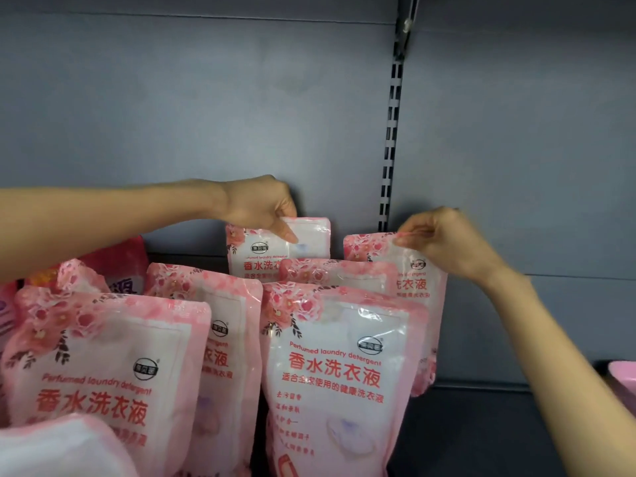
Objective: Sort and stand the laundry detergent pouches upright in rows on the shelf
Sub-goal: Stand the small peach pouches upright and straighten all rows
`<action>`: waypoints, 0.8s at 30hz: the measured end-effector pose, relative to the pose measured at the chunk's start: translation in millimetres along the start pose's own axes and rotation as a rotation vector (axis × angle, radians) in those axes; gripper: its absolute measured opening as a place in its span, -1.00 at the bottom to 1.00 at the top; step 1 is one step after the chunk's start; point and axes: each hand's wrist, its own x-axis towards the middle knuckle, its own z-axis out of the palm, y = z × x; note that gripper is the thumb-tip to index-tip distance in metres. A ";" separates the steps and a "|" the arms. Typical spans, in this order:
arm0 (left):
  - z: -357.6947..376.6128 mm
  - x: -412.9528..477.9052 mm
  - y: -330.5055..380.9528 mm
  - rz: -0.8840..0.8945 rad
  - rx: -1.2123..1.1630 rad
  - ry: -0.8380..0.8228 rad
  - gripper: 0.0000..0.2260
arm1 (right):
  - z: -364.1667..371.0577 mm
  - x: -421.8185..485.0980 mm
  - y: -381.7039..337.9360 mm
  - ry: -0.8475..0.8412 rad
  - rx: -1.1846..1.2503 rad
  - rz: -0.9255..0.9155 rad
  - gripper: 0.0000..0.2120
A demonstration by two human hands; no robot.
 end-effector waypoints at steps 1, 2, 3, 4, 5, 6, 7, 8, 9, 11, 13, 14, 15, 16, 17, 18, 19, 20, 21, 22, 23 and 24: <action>5.0 1.9 -0.1 0.005 0.013 -0.016 -0.86 | 3.3 -4.2 4.3 0.009 0.010 0.008 -0.88; 10.0 3.0 -0.5 0.009 0.020 -0.034 -0.86 | 6.5 -7.8 7.9 0.015 0.021 0.014 -0.85; 15.1 4.5 -1.2 0.009 0.027 -0.050 -0.82 | 9.6 -10.8 10.4 0.018 0.031 0.019 -0.84; 19.7 5.8 -1.4 0.009 0.031 -0.061 -0.78 | 12.1 -12.7 12.7 0.016 0.042 0.024 -0.85; 23.9 7.3 -1.5 0.008 0.021 -0.065 -0.75 | 14.2 -13.4 14.0 0.011 0.052 0.031 -0.87; 26.9 8.5 -1.7 0.009 0.000 -0.061 -0.75 | 15.5 -13.4 14.5 0.009 0.057 0.036 -0.89; 28.3 9.8 -1.9 0.005 -0.022 -0.057 -0.76 | 16.3 -12.9 14.8 0.007 0.055 0.037 -0.88; 28.2 10.2 -1.6 -0.002 -0.043 -0.062 -0.79 | 16.9 -12.4 14.3 0.003 0.052 0.035 -0.84; 26.8 9.8 -1.1 -0.009 -0.069 -0.079 -0.83 | 17.1 -12.3 13.7 -0.007 0.052 0.037 -0.79; 21.3 6.8 -2.3 -0.025 -0.140 -0.136 -0.92 | 17.1 -12.2 13.5 -0.021 0.057 0.046 -0.78; 15.6 2.4 -6.5 -0.039 -0.201 -0.183 -0.95 | 17.4 -12.9 13.6 -0.016 0.067 0.057 -0.80; 13.7 0.1 -8.8 -0.042 -0.214 -0.191 -0.96 | 17.8 -13.4 14.2 -0.013 0.071 0.058 -0.81; 12.9 -1.7 -10.9 -0.045 -0.213 -0.188 -0.97 | 18.5 -13.6 14.2 -0.010 0.072 0.055 -0.83; 12.7 -3.3 -12.2 -0.046 -0.205 -0.179 -0.98 | 19.2 -14.0 14.3 -0.005 0.072 0.052 -0.85; 13.0 -4.2 -12.6 -0.046 -0.196 -0.166 -0.96 | 20.0 -14.3 14.6 0.003 0.071 0.053 -0.86; 13.6 -4.5 -12.5 -0.047 -0.186 -0.151 -0.95 | 21.0 -14.7 14.8 0.013 0.068 0.057 -0.87; 14.1 -4.5 -11.9 -0.048 -0.172 -0.138 -0.94 | 21.8 -15.0 15.1 0.023 0.064 0.064 -0.86; 14.4 -4.1 -11.4 -0.049 -0.152 -0.124 -0.95 | 22.5 -15.3 15.6 0.032 0.059 0.069 -0.83; 14.5 -3.8 -11.3 -0.050 -0.130 -0.111 -0.95 | 23.0 -15.7 15.8 0.038 0.052 0.071 -0.80; 14.5 -3.8 -12.2 -0.050 -0.109 -0.098 -0.95 | 23.3 -16.2 15.7 0.040 0.043 0.070 -0.78; 14.4 -4.1 -14.1 -0.050 -0.092 -0.087 -0.94 | 23.6 -16.6 15.7 0.043 0.035 0.070 -0.77; 14.3 -4.8 -16.5 -0.052 -0.082 -0.080 -0.94 | 24.2 -17.0 15.7 0.049 0.026 0.070 -0.78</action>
